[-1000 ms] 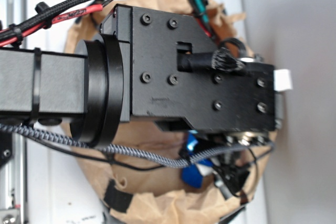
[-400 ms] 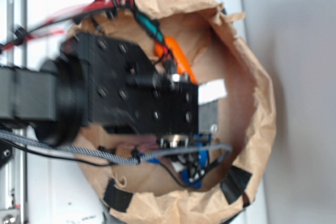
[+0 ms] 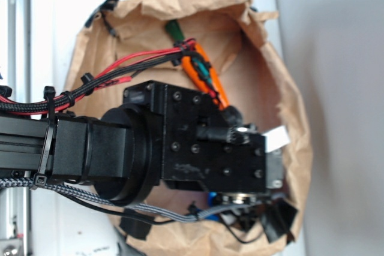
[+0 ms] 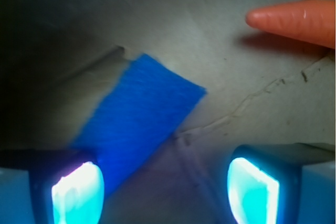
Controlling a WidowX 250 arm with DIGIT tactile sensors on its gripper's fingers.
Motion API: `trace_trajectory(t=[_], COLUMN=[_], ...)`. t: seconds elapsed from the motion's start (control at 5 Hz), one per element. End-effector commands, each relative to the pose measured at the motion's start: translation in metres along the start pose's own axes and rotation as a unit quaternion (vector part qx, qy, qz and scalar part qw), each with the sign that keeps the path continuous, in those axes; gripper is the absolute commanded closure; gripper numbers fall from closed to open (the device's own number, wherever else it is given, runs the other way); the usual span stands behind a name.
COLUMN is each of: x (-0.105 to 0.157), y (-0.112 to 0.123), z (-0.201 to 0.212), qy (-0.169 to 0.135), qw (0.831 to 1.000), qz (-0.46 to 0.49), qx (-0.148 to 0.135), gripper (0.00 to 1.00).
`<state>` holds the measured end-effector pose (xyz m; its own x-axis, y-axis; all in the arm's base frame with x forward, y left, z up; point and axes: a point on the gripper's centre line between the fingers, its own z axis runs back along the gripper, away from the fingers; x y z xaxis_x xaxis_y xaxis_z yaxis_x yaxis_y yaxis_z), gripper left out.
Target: Grab the blue sponge.
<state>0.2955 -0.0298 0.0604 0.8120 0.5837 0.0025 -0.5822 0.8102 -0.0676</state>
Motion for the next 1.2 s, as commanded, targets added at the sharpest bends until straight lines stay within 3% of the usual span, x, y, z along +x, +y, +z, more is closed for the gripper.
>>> trace_trajectory(t=[0.0,0.2,0.4,0.6,0.8,1.0], x=[-0.006,-0.016,-0.013,-0.004,0.001,0.005], y=[-0.006,-0.001,-0.005,-0.011,-0.011,-0.005], z=[0.000,-0.035,-0.046,-0.046,-0.028,-0.003], qy=[-0.035,-0.072,-0.080,-0.071,-0.057,-0.035], qw=[0.998,0.995,0.993,0.995,0.996,0.996], qz=[0.007,0.012,0.014,0.033,0.051,0.066], qx=[-0.051,-0.072,-0.085,-0.055,-0.052,-0.046], gripper=[0.00,0.00,0.00,0.30,1.00,1.00])
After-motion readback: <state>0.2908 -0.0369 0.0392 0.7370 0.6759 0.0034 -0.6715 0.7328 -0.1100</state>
